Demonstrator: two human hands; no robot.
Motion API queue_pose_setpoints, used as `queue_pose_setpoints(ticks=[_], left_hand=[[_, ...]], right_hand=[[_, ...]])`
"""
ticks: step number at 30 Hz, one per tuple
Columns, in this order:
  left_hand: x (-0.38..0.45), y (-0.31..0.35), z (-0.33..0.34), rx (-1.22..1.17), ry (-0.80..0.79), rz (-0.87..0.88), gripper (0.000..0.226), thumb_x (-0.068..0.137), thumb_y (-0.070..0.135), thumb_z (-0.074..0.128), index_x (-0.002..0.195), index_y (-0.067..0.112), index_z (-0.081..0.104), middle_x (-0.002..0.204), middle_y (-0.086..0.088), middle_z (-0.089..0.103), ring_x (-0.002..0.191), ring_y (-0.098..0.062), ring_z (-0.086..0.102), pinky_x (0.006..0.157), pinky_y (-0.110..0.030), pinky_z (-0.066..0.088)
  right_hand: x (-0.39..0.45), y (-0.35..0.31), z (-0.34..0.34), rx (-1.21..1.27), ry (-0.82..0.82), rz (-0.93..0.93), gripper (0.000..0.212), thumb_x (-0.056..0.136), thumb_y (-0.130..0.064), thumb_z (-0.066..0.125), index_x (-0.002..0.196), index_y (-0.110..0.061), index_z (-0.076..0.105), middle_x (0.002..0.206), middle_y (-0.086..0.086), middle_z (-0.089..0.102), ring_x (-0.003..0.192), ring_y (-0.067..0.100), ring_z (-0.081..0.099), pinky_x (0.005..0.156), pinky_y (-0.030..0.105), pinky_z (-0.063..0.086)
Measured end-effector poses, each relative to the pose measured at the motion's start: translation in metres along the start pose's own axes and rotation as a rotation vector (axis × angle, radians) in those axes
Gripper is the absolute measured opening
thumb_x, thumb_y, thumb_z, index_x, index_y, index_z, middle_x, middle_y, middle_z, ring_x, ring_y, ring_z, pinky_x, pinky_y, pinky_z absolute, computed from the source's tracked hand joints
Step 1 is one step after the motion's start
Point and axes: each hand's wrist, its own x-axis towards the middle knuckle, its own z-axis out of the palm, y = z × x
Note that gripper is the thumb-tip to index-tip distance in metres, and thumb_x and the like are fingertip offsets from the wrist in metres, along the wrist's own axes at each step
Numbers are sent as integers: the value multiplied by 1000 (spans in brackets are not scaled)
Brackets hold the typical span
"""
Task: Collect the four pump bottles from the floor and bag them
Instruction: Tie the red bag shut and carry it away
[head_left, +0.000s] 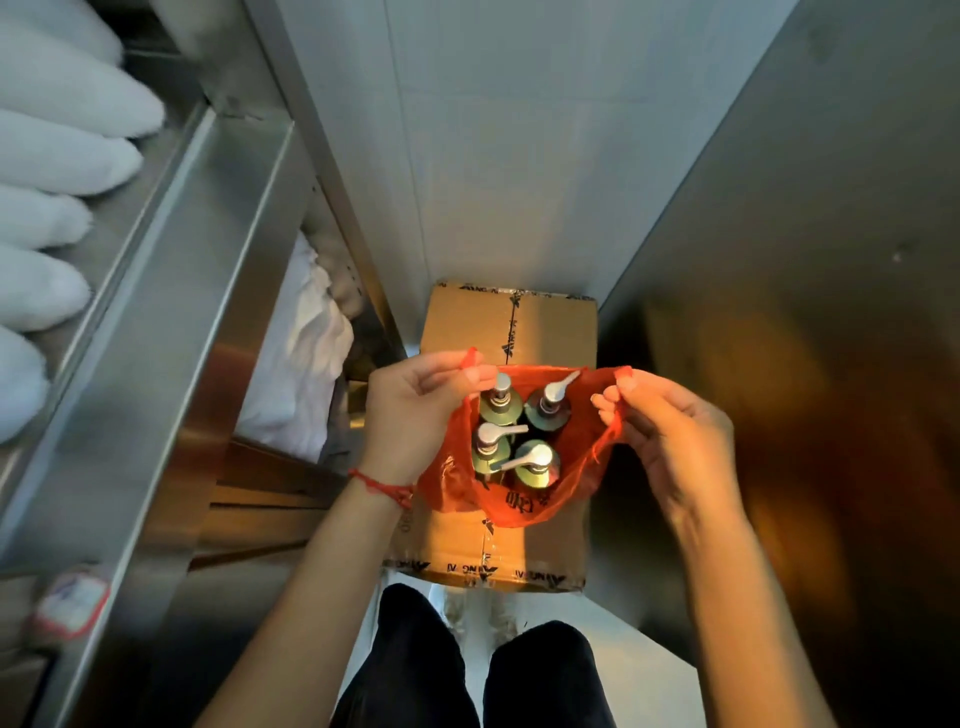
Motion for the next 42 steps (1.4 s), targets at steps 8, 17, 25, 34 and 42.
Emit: queue_pose_setpoints(ticks=[8,17,25,34,42], left_hand=[[-2,2,13,419,-63,259,15,73,9,72,86,15,73,83,-2,73,76,-2,65,75,-18,51],[15,6,20,705,-39,707,11,80,1,61,84,-2,71,79,-17,72,73,-22,66,72,-31,50],[35,-8,35,313,46,478,13,76,1,68,87,6,72,88,-5,71,81,-8,66,79,-22,52],[53,-12,52,59,-148,171,19,76,-8,63,94,0,66,65,12,70,58,5,63,59,-8,48],[59,-23,50,108,-474,-100,15,81,-11,54,86,-1,65,47,5,66,47,-4,60,50,-14,47]], right_hand=[[-5,5,11,-197,-127,-49,9,77,1,64,79,-6,68,58,1,71,57,10,67,57,17,54],[3,5,22,-485,-257,-253,17,76,-1,69,69,-17,68,52,-15,67,51,-4,60,52,7,43],[16,7,19,-583,-265,-418,21,74,-9,72,68,-28,68,66,-12,67,65,-1,62,63,11,46],[34,14,23,-483,-195,-505,14,75,-6,71,76,-20,69,78,-3,69,76,2,64,72,12,45],[47,17,29,-488,-165,-505,20,71,-10,75,70,-29,69,75,-7,67,86,24,59,79,27,45]])
